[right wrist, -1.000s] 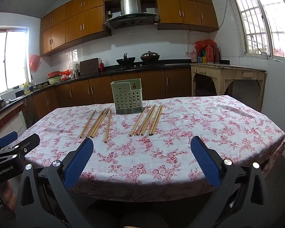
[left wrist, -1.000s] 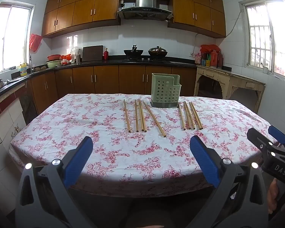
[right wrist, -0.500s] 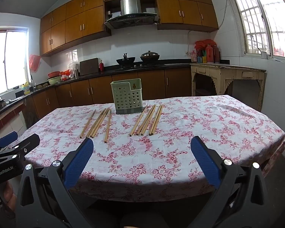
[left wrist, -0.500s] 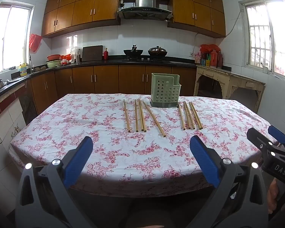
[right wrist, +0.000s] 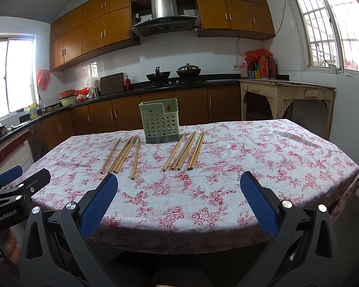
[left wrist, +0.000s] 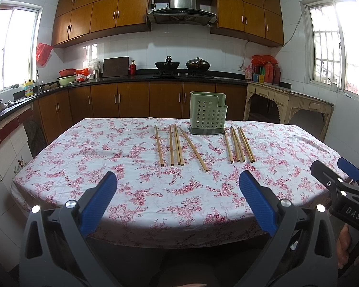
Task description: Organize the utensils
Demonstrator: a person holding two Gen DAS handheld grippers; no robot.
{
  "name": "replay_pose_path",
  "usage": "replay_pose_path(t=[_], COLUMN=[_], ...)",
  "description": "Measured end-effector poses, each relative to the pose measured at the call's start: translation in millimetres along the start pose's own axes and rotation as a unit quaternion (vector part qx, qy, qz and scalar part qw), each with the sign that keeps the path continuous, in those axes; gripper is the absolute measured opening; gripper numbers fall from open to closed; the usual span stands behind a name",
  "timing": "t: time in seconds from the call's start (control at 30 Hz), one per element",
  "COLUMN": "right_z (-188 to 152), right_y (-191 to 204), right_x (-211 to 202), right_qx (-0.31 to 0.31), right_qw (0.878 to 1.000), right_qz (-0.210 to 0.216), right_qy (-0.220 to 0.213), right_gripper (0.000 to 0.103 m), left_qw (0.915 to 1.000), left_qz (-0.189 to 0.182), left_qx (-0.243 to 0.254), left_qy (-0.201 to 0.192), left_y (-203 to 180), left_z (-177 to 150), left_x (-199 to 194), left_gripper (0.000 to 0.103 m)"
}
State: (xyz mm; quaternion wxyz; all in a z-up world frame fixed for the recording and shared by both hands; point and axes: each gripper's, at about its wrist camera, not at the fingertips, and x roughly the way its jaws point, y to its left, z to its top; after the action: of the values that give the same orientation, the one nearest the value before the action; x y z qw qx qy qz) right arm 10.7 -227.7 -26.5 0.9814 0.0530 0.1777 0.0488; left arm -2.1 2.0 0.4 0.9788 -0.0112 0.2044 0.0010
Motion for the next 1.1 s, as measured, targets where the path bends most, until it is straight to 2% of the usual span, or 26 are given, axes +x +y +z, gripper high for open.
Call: replay_pose_path(t=[1.1], right_z=[-0.2], right_y=[-0.2], right_x=[-0.2], right_qx=[0.001], right_qw=[1.0], right_qz=[0.0], right_qy=[0.001], right_gripper=[0.101], left_qw=[1.0], left_qz=[0.001], left_qx=[0.001], left_qy=[0.001], left_y=[-1.8], left_z=[0.5], left_x=[2.3], left_gripper=[0.099])
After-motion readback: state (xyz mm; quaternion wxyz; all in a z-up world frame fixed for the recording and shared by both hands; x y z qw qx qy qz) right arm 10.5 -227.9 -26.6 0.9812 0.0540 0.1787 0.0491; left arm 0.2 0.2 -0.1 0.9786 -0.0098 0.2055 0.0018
